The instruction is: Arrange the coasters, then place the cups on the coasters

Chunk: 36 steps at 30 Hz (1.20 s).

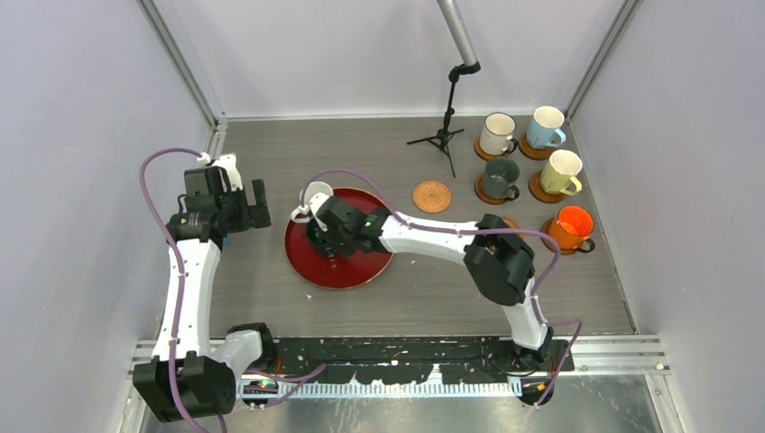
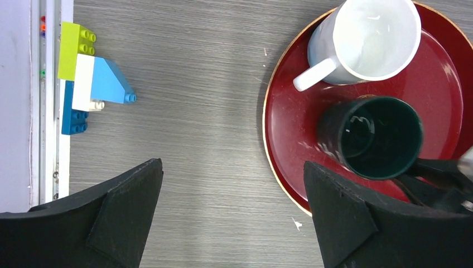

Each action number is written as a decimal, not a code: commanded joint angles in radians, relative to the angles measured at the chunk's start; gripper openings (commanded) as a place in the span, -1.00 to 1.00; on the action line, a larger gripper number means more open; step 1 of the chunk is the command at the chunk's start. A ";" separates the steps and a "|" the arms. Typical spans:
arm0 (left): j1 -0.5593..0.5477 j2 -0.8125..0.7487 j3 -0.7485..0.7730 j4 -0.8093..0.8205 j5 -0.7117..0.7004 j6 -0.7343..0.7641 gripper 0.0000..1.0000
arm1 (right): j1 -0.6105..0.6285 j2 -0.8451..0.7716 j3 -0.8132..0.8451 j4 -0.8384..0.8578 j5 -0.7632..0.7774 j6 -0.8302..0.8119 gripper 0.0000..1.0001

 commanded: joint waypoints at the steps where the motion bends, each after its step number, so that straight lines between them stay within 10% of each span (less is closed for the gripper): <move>1: 0.005 -0.025 0.009 0.038 0.014 0.005 0.99 | -0.020 -0.203 -0.105 0.040 0.010 -0.093 -0.99; 14: 0.006 -0.029 0.019 0.035 0.024 0.014 0.99 | -0.315 -0.611 -0.565 0.231 -0.266 -0.185 -0.99; 36: 0.006 -0.008 0.046 0.037 0.078 0.006 0.99 | -1.138 -0.928 -0.749 -0.232 -0.730 -0.610 -0.99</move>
